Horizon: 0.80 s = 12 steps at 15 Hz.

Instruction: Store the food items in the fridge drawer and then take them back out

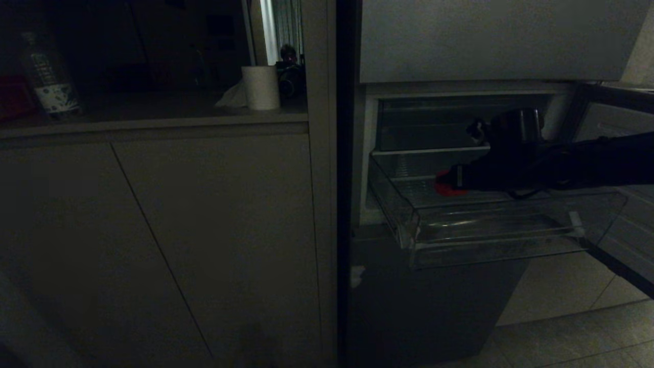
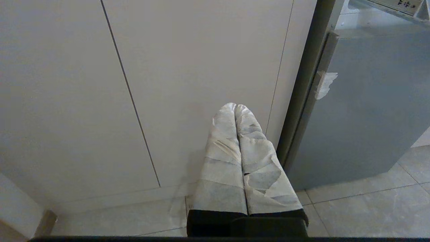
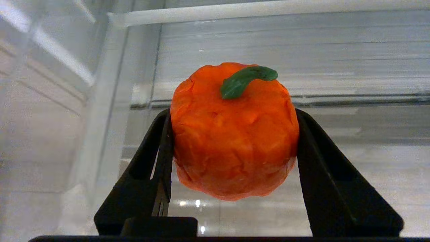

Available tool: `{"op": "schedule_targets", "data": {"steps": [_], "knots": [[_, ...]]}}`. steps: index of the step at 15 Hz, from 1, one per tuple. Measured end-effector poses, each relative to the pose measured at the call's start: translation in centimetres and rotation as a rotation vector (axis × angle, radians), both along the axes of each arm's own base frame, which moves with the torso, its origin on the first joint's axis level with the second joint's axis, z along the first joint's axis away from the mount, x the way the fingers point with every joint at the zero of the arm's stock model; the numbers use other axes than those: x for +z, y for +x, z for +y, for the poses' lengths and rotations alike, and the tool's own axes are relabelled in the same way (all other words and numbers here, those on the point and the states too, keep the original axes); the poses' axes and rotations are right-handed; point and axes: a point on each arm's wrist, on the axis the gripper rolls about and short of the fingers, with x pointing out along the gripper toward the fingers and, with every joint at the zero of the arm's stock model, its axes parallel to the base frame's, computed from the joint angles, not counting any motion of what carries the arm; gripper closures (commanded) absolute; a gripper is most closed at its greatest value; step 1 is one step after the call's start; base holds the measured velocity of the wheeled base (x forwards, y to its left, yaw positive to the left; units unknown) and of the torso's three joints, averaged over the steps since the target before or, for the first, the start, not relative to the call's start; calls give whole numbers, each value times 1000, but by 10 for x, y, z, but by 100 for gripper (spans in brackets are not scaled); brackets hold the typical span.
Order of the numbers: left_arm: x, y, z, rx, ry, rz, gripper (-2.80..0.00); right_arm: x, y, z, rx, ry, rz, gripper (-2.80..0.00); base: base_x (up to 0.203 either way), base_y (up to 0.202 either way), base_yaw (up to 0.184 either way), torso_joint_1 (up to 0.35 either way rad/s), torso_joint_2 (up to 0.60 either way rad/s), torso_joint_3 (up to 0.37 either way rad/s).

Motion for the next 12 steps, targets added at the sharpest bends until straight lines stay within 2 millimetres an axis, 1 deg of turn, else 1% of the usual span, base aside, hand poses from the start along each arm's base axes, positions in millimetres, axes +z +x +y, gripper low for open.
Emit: {"op": "schedule_targets", "data": {"steps": [4,8,12], "knots": [[0,0,0,0,0,0,0,-11,14,-1,-9,-2,10,0,0,0,0,0,0,0],[0,0,0,0,0,0,0,-21,23,-1,-10,-4,17,0,0,0,0,0,0,0],[0,0,0,0,0,0,0,-13,26,-2,-14,1,-12,0,0,0,0,0,0,0]]}}
